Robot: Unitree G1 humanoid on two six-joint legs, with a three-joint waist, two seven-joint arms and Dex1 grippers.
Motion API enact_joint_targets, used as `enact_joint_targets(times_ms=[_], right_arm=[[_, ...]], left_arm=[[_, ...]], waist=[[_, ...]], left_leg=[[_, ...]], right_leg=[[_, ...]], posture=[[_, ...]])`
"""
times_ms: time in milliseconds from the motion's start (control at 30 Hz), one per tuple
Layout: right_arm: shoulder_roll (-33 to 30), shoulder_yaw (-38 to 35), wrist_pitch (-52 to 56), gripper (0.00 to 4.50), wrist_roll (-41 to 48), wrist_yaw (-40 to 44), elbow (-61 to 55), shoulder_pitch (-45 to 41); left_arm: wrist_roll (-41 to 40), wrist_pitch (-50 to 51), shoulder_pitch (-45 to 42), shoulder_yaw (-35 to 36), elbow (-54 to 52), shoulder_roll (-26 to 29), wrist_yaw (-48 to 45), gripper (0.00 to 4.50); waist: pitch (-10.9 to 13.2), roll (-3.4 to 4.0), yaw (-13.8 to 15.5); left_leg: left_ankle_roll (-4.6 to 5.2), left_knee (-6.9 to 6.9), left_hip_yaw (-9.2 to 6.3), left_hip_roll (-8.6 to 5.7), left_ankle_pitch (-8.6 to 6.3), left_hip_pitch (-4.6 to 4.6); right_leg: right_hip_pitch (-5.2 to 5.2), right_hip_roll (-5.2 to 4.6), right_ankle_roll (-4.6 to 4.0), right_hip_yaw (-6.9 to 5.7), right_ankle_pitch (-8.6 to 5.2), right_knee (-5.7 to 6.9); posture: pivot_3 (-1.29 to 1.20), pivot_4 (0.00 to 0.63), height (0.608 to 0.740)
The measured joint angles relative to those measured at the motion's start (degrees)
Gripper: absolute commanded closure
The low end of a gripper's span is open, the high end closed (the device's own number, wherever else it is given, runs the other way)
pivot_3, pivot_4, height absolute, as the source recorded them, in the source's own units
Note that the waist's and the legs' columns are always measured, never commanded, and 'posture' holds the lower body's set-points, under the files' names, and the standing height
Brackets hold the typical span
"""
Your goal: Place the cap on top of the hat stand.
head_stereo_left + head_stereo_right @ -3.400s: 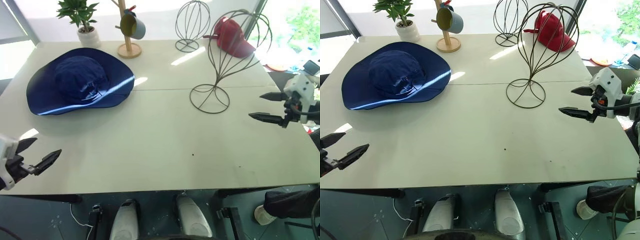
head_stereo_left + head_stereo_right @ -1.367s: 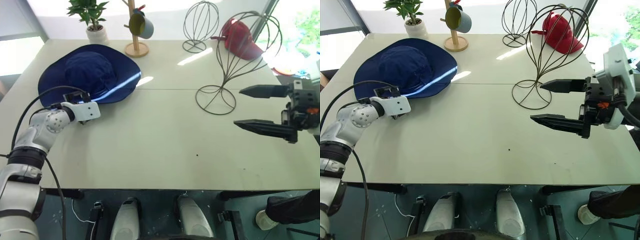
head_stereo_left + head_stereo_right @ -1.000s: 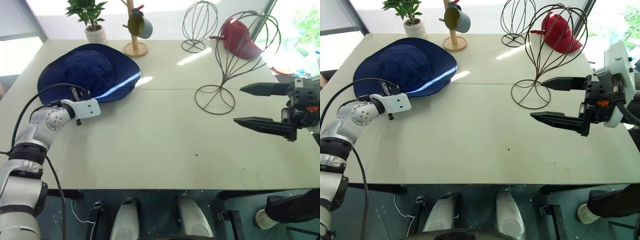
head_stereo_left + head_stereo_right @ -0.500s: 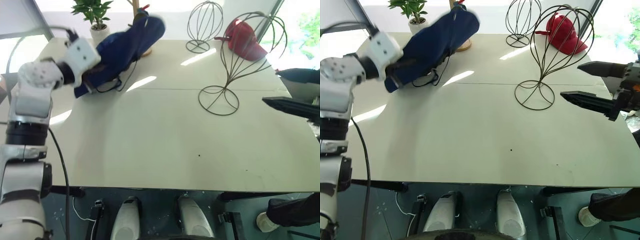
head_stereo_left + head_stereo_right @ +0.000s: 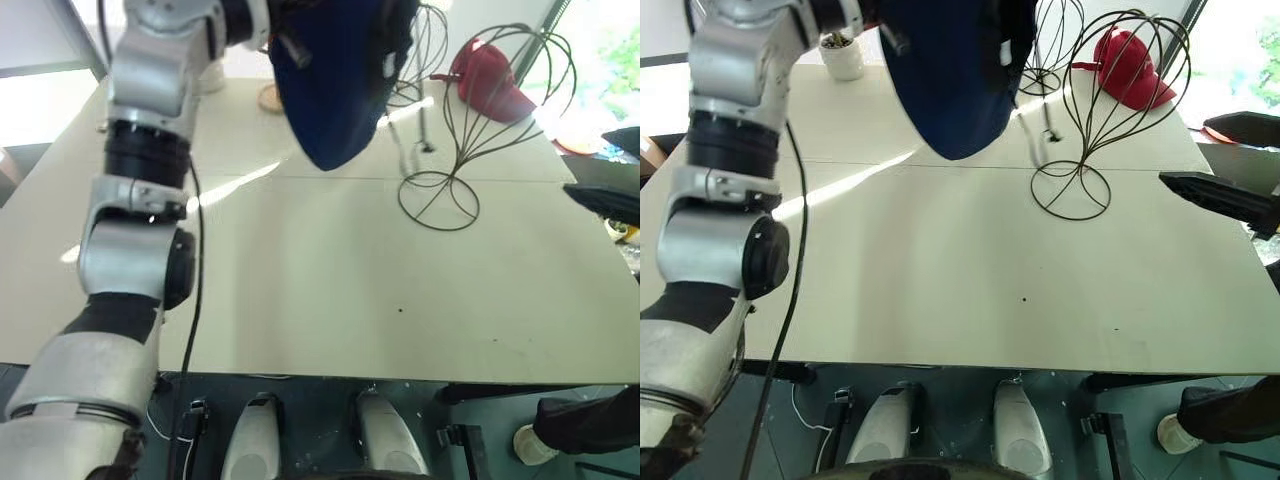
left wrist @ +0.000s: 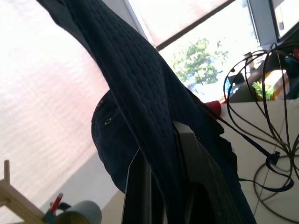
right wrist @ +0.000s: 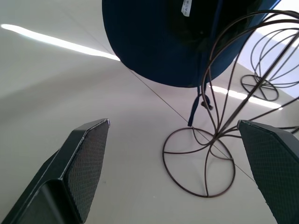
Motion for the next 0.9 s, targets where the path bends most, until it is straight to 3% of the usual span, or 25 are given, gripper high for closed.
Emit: enact_joint_targets(times_ms=[233,433,567,733,900], right_arm=[[3.6,-10.8,5.1,0.0,-1.5,-1.0,-4.4,8.8],[7.2,-19.5,8.0,0.0,-1.6,-1.9,-8.0,14.7],[9.5,-21.7,9.3,0.0,-0.5,-3.3,-10.0,16.3],[10.2,-23.7,9.7,0.0,1.2,-4.8,-11.2,17.2],[10.3,-24.7,9.6,0.0,1.6,-5.0,-11.2,19.5]], left_arm=[[7.0,-25.0,-9.4,-5.4,13.2,-6.5,1.5,4.46],[20.3,-48.9,-9.6,-14.8,16.0,-6.5,8.3,4.46],[38.3,-61.4,-9.8,-25.6,14.8,-3.8,24.5,4.46],[61.2,-61.5,-11.7,-39.7,16.5,-1.8,52.4,4.46],[69.2,-61.2,-12.8,-45.5,18.7,-1.3,65.3,4.46]], waist=[[0.0,-0.03,0.3],[0.0,-0.02,0.1],[0.0,-0.04,0.2],[0.1,-0.19,0.2],[0.1,-0.21,0.3]], left_leg=[[0.11,-0.05,0.01,-0.03,-0.07,-0.08],[0.1,-0.02,0.02,-0.05,-0.08,-0.05],[0.09,0.03,0.04,-0.07,-0.08,-0.06],[0.07,0.05,0.04,-0.08,-0.09,-0.1],[0.05,0.02,0.07,-0.08,-0.11,-0.13]], right_leg=[[0.0,-0.02,0.03,0.02,-0.04,-0.16],[0.0,-0.03,-0.13,0.07,-0.12,-0.17],[0.02,-0.06,-0.1,0.11,-0.11,-0.19],[0.0,-0.07,-0.05,0.12,-0.09,-0.2],[-0.04,-0.07,-0.03,0.11,-0.11,-0.22]], posture=[[0.0,0.15,0.739],[0.0,0.15,0.739],[0.0,0.15,0.739],[0.0,0.15,0.739],[0.0,0.15,0.739]])
